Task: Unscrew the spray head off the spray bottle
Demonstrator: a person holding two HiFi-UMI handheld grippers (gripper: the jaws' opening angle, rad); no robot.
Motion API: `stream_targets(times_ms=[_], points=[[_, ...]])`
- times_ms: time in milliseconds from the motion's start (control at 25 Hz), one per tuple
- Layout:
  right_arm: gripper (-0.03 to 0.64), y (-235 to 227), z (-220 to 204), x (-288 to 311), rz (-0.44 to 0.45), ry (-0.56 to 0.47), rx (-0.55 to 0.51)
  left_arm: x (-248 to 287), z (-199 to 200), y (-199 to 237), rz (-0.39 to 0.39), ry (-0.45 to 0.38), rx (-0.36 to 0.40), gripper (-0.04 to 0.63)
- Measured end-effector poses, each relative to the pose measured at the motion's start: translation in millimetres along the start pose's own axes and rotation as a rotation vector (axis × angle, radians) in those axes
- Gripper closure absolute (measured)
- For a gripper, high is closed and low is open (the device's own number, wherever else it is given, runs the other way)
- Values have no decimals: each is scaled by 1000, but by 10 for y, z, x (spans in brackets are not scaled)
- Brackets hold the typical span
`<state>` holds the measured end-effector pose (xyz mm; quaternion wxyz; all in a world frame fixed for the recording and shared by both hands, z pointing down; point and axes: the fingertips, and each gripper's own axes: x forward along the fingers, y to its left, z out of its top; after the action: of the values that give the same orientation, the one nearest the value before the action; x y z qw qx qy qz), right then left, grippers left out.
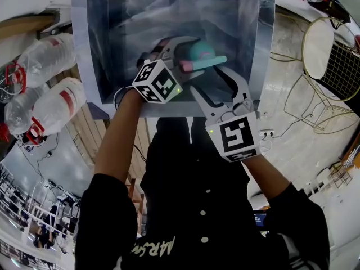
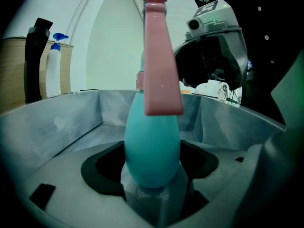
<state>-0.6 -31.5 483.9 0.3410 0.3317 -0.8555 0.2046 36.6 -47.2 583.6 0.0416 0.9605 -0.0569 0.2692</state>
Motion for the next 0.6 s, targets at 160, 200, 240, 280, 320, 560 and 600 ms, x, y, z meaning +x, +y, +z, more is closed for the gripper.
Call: stream_targets(times_ms=[160,200,240,280,320,560,600], points=[[339,-3,8,19,-21,-2,23,2,-10,9,2,2,-1,219],[337,-5,12,22,-24,-4,30,3,-9,11,3,2,-1,219],[337,-9,17,24,-28,-7,36,2,-8,16,4,2,-2,219],[334,-14,23,27,-31,-9,39,1,-7,21,6,3,-3,219],[334,-19,27,30,-34,-11,41,0,-7,26,8,3,-4,219],[311,-23,46,33,-23,-31,43,1,-1,41,13,4,-8,219],[302,-16,46,34,-18,-35,43,2,0,43,14,5,-9,219]])
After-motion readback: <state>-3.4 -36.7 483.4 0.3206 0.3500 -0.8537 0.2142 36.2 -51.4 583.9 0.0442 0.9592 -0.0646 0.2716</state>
